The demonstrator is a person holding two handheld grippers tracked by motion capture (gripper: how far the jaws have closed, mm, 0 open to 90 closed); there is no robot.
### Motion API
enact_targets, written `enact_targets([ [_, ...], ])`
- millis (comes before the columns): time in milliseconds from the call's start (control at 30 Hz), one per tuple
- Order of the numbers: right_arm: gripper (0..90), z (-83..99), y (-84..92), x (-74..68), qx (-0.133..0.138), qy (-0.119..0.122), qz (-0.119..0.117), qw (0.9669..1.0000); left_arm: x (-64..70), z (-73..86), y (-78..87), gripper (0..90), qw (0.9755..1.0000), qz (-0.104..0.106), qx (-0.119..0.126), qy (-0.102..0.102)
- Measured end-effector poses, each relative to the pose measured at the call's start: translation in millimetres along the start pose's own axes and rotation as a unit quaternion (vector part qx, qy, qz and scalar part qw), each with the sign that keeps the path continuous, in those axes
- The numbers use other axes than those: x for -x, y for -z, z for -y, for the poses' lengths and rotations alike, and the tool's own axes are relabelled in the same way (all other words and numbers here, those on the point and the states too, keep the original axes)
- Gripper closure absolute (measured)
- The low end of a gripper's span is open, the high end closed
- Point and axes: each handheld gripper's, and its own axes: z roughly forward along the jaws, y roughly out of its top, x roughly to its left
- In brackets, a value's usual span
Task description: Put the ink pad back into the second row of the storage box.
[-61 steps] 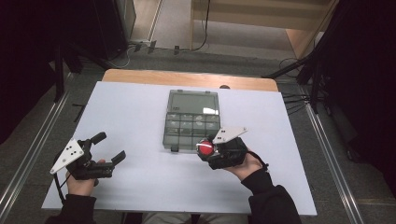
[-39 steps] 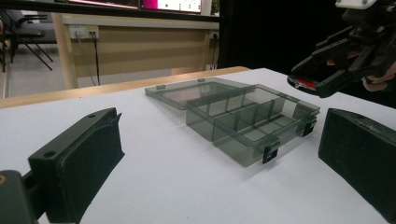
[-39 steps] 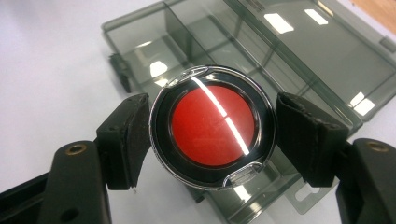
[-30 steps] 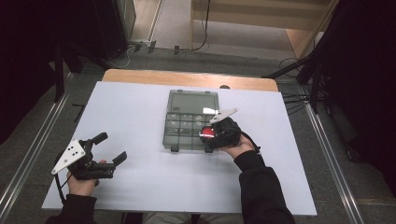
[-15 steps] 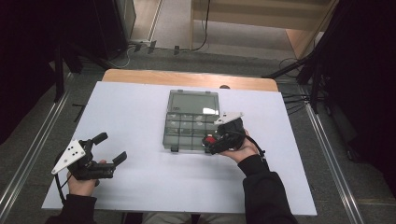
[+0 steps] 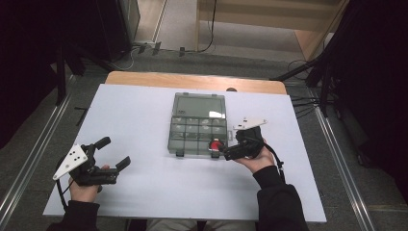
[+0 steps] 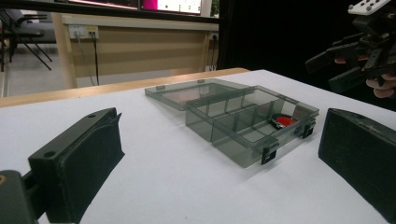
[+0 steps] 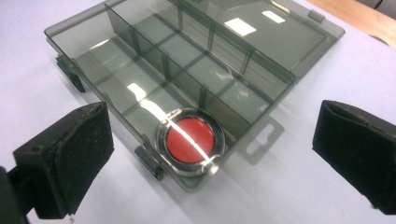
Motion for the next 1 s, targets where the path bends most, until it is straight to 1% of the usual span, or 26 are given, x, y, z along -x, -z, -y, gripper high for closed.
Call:
enact_targets([
  [100, 0.0, 4.3, 3.7, 0.7, 0.008, -0.005, 0.003, 1.0, 0.1, 0.1, 0.1, 0.0, 1.0, -0.001, 0.0, 0.001],
  [133, 0.0, 10.1, 7.0, 1.9, 0.01, -0.01, 0.003, 0.9999, 0.1, 0.1, 0.1, 0.0, 1.0, -0.001, 0.001, 0.001],
  [200, 0.0, 12.6, 8.8, 2.8, 0.006, -0.01, 0.004, 0.9999, 0.1, 0.1, 0.2, 0.0, 1.0, -0.001, 0.002, 0.001],
  [233, 0.0, 18.6, 13.7, 3.9, 0.014, -0.013, 0.009, 0.9998, 0.1, 0.1, 0.1, 0.0, 1.0, 0.0, 0.002, 0.001],
  [267, 0.0, 21.7, 16.2, 4.9, 0.016, -0.017, 0.01, 0.9997, 0.3, 0.1, 0.2, 0.0, 1.0, 0.0, 0.001, 0.0],
  [300, 0.0, 21.7, 16.2, 4.9, 0.016, -0.017, 0.01, 0.9997, 0.3, 0.1, 0.2, 0.0, 1.0, 0.0, 0.001, 0.0],
  [467, 0.0, 38.1, 27.7, 8.2, 0.025, -0.03, 0.009, 0.9992, 0.3, 0.4, 0.6, 0.0, 1.0, 0.0, 0.0, 0.0],
  [533, 0.0, 44.6, 31.8, 8.7, 0.027, -0.035, 0.012, 0.9989, 0.4, 0.5, 0.8, 0.0, 1.0, 0.0, 0.002, 0.002],
  [667, 0.0, 56.1, 38.9, 7.7, 0.039, -0.039, 0.013, 0.9984, 0.5, 0.6, 1.1, 0.0, 1.0, -0.001, 0.002, 0.002],
  [700, 0.0, 58.1, 40.3, 7.3, 0.038, -0.04, 0.013, 0.9984, 0.8, 0.6, 1.1, 0.0, 1.0, 0.0, 0.002, 0.002],
  [733, 0.0, 60.3, 41.7, 6.2, 0.042, -0.042, 0.015, 0.9981, 1.0, 0.7, 1.3, 0.0, 1.0, 0.0, 0.001, 0.001],
  [767, 0.0, 64.7, 44.6, 5.3, 0.054, -0.046, 0.013, 0.9974, 1.1, 0.7, 1.4, 0.0, 1.0, 0.0, 0.0, 0.001],
  [900, 0.0, 70.6, 48.3, 4.6, 0.064, -0.047, 0.014, 0.9967, 1.3, 1.0, 1.3, 0.0, 1.0, 0.001, -0.001, 0.001],
  [933, 0.0, 73.5, 51.1, 3.9, 0.074, -0.048, 0.014, 0.996, 1.4, 1.0, 1.3, 0.0, 1.0, 0.001, -0.001, 0.001],
  [967, 0.0, 73.5, 51.1, 3.9, 0.074, -0.048, 0.014, 0.996, 1.5, 1.0, 1.4, 0.0, 1.0, 0.001, -0.001, 0.001],
  [1000, 0.0, 74.9, 52.3, 3.8, 0.08, -0.05, 0.013, 0.9955, 1.6, 1.0, 1.5, 0.0, 1.0, 0.001, -0.001, 0.002],
])
